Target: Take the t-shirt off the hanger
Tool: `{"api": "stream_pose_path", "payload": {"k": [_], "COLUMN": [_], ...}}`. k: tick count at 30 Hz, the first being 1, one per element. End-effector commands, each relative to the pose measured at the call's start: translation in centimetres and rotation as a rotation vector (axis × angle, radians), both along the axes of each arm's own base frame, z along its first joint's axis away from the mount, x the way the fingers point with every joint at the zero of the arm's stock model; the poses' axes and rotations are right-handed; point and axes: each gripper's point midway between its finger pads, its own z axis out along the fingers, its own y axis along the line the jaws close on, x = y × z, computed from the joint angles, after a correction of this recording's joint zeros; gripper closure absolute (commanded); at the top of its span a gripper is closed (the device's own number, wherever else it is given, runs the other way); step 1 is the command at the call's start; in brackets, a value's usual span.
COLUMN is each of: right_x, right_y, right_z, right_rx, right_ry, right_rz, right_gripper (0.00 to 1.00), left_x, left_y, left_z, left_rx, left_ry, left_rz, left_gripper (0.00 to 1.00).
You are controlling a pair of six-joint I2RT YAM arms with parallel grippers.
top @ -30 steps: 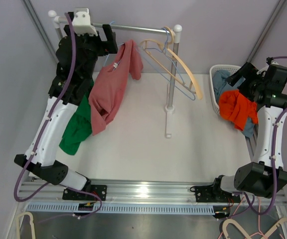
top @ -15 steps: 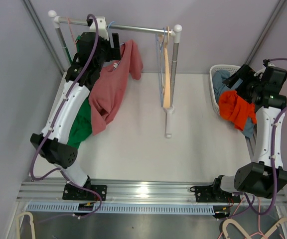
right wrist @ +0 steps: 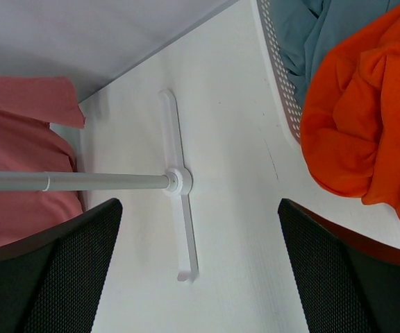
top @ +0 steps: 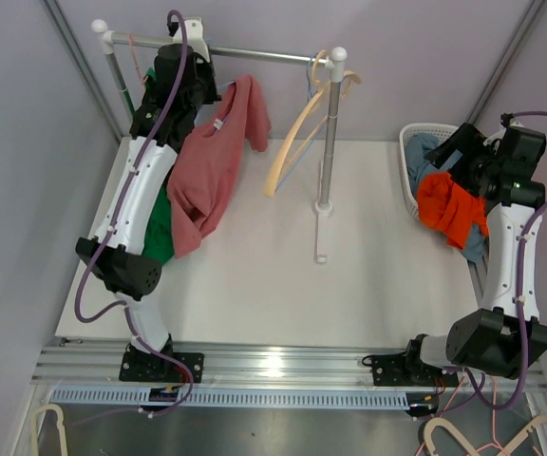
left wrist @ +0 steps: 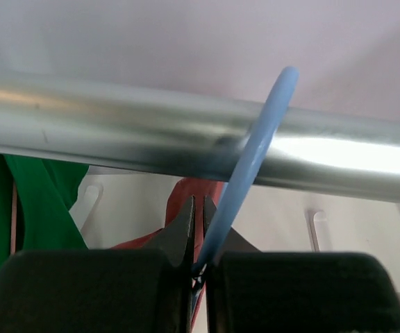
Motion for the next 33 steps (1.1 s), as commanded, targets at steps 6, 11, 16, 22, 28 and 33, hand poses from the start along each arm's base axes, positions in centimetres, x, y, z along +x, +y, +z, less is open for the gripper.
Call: {"api": "stream_pose_path", "payload": {"k": [6, 11, 16, 22, 28, 33], "right_x": [-0.3, -1.8, -4.7, -9.5, -17.1, -27.5], "right_y": [3.0, 6.1, 11.0, 18.3, 27.2, 35.3], "right_z": [2.8, 6.1, 9.3, 11.0, 9.9, 7.8], "right_rx": [-0.050, -0.049, -0.039, -0.027, 0.049, 0.148], "right_ry": [-0.124, -0.302, -0.469, -0.595, -0.638, -0.710], "right_rz": [0.104, 0.224, 0.430, 0.717, 1.032, 1.284], "right_gripper": [0.01, 0.00, 0.00, 0.00, 0.01, 0.01], "left_x": [-7.2, -9.8, -12.9, -16.0, -19.9, -22.1], "left_y": [2.4, 4.0, 4.5, 6.6, 8.5, 8.3], "left_z": [13.4, 14.3, 14.5, 9.7, 3.9, 1.4], "left_rx": [-0.168, -0.256, -0.326, -0.395, -0.453, -0.466], "left_ry": [-0.262, -0.253, -0.239, -0.108, 0.053, 0.124], "left_rz": [0.007, 0.073, 0.064, 0.189, 0.345, 0.415], "left_gripper": [0.99, 0.99, 0.99, 0.99, 0.99, 1.00]}}
